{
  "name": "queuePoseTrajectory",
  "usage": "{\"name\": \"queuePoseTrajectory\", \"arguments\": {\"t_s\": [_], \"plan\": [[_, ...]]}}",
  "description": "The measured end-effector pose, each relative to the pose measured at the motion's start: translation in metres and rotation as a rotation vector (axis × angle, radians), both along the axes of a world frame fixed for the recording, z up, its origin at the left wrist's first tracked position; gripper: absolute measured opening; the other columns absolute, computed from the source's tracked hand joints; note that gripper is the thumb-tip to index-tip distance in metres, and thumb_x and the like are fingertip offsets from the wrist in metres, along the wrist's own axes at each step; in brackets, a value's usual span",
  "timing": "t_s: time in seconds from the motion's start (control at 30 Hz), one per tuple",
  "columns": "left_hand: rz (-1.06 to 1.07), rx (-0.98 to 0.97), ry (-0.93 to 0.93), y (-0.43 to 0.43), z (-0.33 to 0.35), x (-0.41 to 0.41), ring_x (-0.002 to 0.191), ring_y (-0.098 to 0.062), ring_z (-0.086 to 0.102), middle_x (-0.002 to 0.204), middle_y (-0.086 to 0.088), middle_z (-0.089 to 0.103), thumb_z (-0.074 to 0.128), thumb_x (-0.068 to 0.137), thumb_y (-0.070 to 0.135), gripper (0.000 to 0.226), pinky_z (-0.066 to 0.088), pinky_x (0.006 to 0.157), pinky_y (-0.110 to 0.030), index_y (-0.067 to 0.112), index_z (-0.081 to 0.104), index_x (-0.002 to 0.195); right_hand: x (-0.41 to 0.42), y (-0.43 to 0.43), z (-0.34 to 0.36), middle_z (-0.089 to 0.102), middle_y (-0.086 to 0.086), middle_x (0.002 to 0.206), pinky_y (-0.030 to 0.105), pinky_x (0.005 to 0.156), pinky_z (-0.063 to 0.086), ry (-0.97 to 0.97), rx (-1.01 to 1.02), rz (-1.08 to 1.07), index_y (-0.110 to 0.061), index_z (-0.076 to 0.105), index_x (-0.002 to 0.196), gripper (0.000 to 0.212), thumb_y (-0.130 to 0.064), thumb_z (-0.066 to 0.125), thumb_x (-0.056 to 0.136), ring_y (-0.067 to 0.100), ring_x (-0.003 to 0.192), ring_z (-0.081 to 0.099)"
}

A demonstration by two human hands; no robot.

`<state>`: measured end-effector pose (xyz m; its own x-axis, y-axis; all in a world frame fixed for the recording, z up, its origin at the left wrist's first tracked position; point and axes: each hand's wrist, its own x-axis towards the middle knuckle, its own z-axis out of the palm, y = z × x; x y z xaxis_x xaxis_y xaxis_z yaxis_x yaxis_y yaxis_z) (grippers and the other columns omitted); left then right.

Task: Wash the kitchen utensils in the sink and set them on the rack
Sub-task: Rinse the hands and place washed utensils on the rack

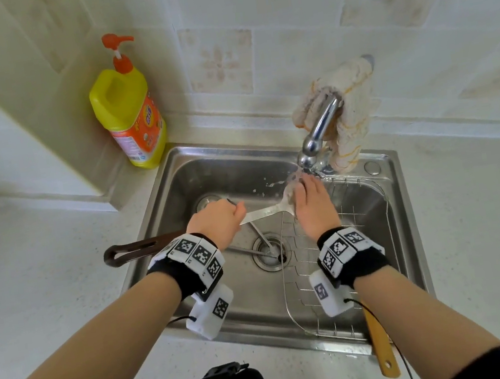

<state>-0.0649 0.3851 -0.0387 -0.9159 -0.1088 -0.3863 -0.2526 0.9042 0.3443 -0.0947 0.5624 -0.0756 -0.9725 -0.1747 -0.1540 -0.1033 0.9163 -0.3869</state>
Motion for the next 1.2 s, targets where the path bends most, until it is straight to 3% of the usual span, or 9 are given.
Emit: {"name": "queuePoseTrajectory", "arguments": {"t_s": [0.17,0.27,0.47,0.6,0.77,0.87,0.97,1.07,1.2], "plan": [[-0.062,-0.054,-0.008,0.0,0.0,0.001,0.072,-0.024,0.052,0.071,-0.003,0.053,0.028,0.099,0.033,0.043,0.041,0.073,-0.034,0.01,0.057,0.078,0.027,-0.023,-0.002,0.014,-0.011,0.147,0.04,0.119,0.013,0.028,-0.135,0.123,-0.014,0.025,0.145,0.049,-0.032,0.021,0.1,0.014,0.141,0.02],[-0.092,-0.059,-0.014,-0.002,0.002,-0.003,0.077,-0.025,0.055,0.082,-0.006,0.055,0.028,0.099,0.029,0.036,0.041,0.07,-0.035,0.012,0.06,0.104,0.004,-0.008,-0.003,0.046,0.011,0.134,0.046,0.11,0.03,-0.066,-0.129,-0.057,-0.007,0.045,0.124,0.038,-0.028,0.028,0.098,0.023,0.12,0.043],[-0.117,-0.098,0.014,-0.002,0.001,0.001,0.086,-0.028,0.059,0.087,-0.009,0.059,0.028,0.101,0.03,0.038,0.047,0.078,-0.039,0.009,0.059,0.096,0.027,-0.017,-0.001,0.011,-0.001,0.154,0.036,0.12,0.004,0.05,-0.086,0.167,-0.013,0.017,0.148,0.053,-0.034,0.015,0.099,0.018,0.145,0.005],[-0.055,-0.033,0.008,0.002,0.001,0.003,0.086,-0.025,0.054,0.097,-0.011,0.058,0.03,0.101,0.022,0.027,0.049,0.083,-0.041,0.012,0.053,0.111,0.009,0.013,-0.005,0.024,0.017,0.149,0.043,0.118,0.014,-0.096,0.016,-0.075,-0.004,0.03,0.139,0.048,-0.021,0.041,0.096,0.03,0.141,0.018],[-0.176,-0.127,0.042,0.01,0.005,0.005,0.092,-0.027,0.058,0.099,-0.01,0.061,0.029,0.101,0.027,0.032,0.049,0.084,-0.042,0.011,0.056,0.103,0.033,-0.006,0.005,0.021,-0.006,0.151,0.038,0.119,0.011,0.041,-0.137,0.083,-0.012,0.028,0.145,0.048,-0.03,0.018,0.102,0.02,0.144,0.012],[-0.125,-0.08,0.043,0.012,0.007,0.005,0.086,-0.027,0.057,0.095,-0.012,0.061,0.03,0.1,0.025,0.03,0.049,0.085,-0.043,0.01,0.056,0.098,0.011,0.012,0.004,0.037,0.012,0.144,0.038,0.117,0.019,-0.022,-0.132,-0.111,-0.005,0.039,0.135,0.039,-0.019,0.027,0.101,0.03,0.139,0.026],[-0.042,-0.006,-0.004,0.011,0.0,0.01,0.097,-0.029,0.056,0.106,-0.012,0.059,0.031,0.1,0.022,0.028,0.048,0.085,-0.041,0.012,0.052,0.116,0.034,-0.001,0.004,0.021,0.013,0.153,0.035,0.118,0.012,0.043,-0.099,-0.08,-0.001,0.027,0.143,0.049,-0.025,0.029,0.1,0.026,0.142,0.017],[0.022,0.052,-0.03,0.002,0.001,0.01,0.095,-0.031,0.056,0.098,-0.012,0.058,0.032,0.099,0.029,0.034,0.045,0.084,-0.04,0.008,0.059,0.1,0.039,-0.009,0.006,0.017,-0.004,0.152,0.033,0.119,0.014,0.105,-0.16,0.083,-0.009,0.028,0.144,0.052,-0.035,0.02,0.099,0.016,0.143,0.017],[0.159,0.146,-0.034,-0.007,-0.005,0.008,0.08,-0.029,0.051,0.088,-0.012,0.054,0.036,0.096,0.034,0.041,0.042,0.081,-0.036,0.007,0.055,0.072,0.026,-0.003,0.005,0.035,0.013,0.144,0.038,0.115,0.022,0.095,-0.206,-0.178,-0.002,0.039,0.134,0.075,-0.057,0.011,0.091,0.027,0.134,0.031]]}}
